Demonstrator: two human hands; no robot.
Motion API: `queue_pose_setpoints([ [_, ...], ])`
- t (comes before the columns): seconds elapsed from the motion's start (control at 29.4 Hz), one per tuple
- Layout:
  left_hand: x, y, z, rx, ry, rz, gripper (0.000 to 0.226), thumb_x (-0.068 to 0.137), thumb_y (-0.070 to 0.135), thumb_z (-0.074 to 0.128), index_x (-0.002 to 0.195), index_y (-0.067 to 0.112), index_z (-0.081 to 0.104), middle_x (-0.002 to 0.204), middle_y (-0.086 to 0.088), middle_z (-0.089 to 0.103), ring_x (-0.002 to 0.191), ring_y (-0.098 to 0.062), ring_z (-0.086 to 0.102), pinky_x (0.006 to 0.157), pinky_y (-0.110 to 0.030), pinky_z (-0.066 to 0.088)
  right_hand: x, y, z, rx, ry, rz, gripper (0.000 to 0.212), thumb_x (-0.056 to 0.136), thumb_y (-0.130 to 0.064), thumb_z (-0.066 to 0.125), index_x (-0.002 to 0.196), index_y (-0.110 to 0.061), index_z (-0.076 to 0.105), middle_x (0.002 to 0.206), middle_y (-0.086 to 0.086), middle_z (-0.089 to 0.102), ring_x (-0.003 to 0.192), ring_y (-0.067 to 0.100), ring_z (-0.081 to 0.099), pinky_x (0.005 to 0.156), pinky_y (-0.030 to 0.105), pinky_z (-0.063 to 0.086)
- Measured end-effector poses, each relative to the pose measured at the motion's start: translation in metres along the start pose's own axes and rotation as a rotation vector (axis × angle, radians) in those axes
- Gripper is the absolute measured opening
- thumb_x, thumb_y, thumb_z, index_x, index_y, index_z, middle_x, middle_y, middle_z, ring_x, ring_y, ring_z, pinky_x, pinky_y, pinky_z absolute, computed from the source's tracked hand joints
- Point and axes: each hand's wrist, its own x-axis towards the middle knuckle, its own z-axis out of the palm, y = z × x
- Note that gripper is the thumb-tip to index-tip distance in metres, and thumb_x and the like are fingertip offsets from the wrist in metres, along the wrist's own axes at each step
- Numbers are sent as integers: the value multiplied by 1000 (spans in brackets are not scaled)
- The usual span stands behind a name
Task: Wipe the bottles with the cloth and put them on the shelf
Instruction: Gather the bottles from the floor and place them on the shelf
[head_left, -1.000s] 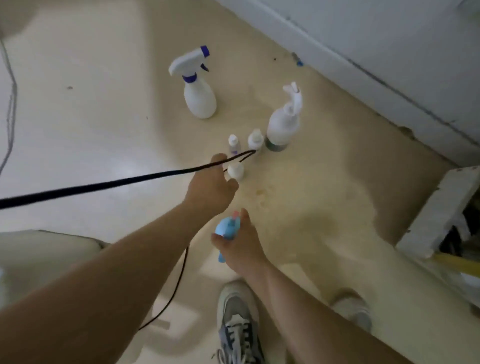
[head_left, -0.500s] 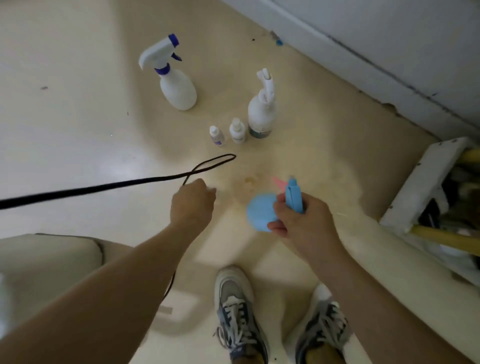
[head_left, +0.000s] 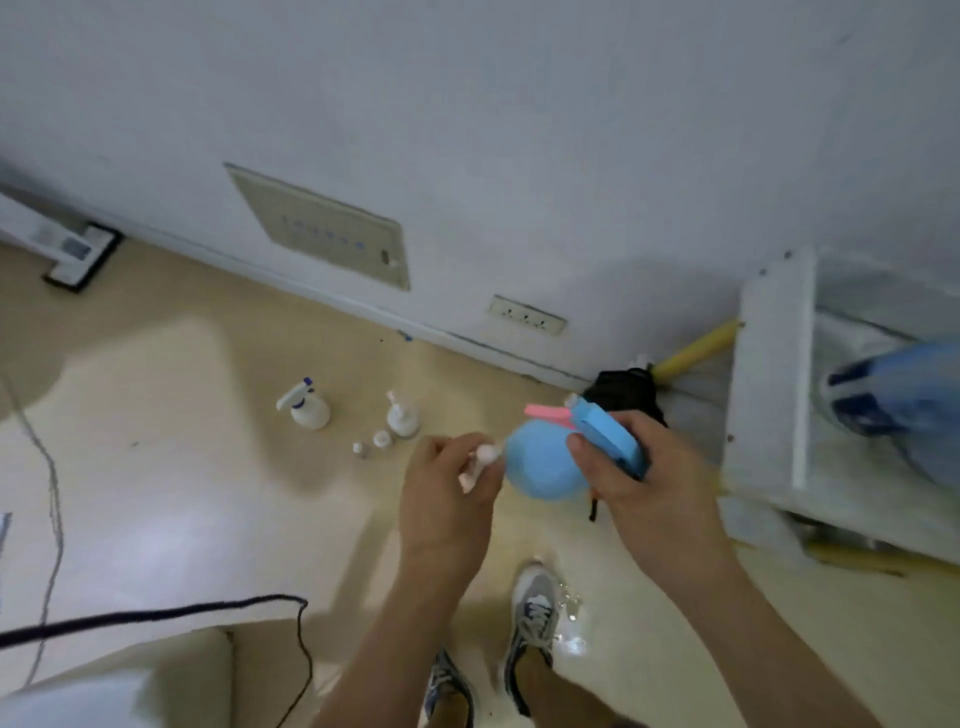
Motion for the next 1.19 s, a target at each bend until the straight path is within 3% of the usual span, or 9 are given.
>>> queue_pose_setpoints([
  [0.17,-51,174,-18,-9,-63,380,9,92,27,65,101,25,69,96,13,54,81,-2,54,73,-8,39,-72,-42,-157,-112,319,-82,14,89,-26,69,101,-28,63,84,-12,62,76,1,59,61,9,41],
  [0.31,-82,254,15,42,-56,549,9,92,30,63,98,24,67,97,10,55,80,-2,50,71,-7,37,-103,-12,-251,-57,407,-26,4,90,-26,69,90,-28,66,81,0,70,74,15,65,62,30,52],
  [0.41,-86,279,42,78,-58,606,12,93,32,62,95,21,65,95,8,54,77,-4,51,68,-19,43,-92,4,-282,-53,433,-42,5,90,-27,69,94,-28,65,86,-3,71,80,14,65,68,34,52],
  [0.54,-88,295,104,233,-177,604,14,94,23,62,101,11,66,103,-4,57,86,-22,60,76,-38,50,-60,37,-313,-250,382,-100,21,93,-24,66,111,-13,66,96,3,65,83,15,53,68,29,38],
  [0.75,-77,299,142,423,-242,559,16,95,14,56,106,4,62,104,-13,59,94,-32,56,74,-38,41,-28,68,-308,-454,222,-110,34,96,-24,60,127,-11,58,116,14,62,105,33,57,76,39,44],
  [0.85,-68,290,156,522,-277,558,22,91,2,57,112,4,62,108,-17,61,98,-38,56,78,-44,46,-24,75,-308,-534,258,-155,46,91,-24,68,133,-13,54,121,15,58,108,36,56,73,42,50],
  [0.95,-62,280,168,594,-302,500,37,91,2,55,127,9,57,122,-15,58,108,-37,55,82,-40,43,-26,78,-311,-584,336,-203,59,77,-25,81,130,-17,56,118,14,58,99,34,60,63,39,52],
  [1.06,-56,283,174,566,-304,428,45,93,12,57,137,11,47,133,-14,52,116,-34,53,87,-40,43,-33,79,-310,-629,352,-287,59,73,-24,81,127,-19,57,117,12,58,101,36,58,75,45,49],
  [1.19,-44,293,169,522,-324,342,52,91,14,58,141,12,44,132,-15,53,119,-32,52,92,-36,41,-43,63,-312,-565,415,-359,43,83,-23,65,125,-17,57,118,12,58,104,35,56,80,48,45],
])
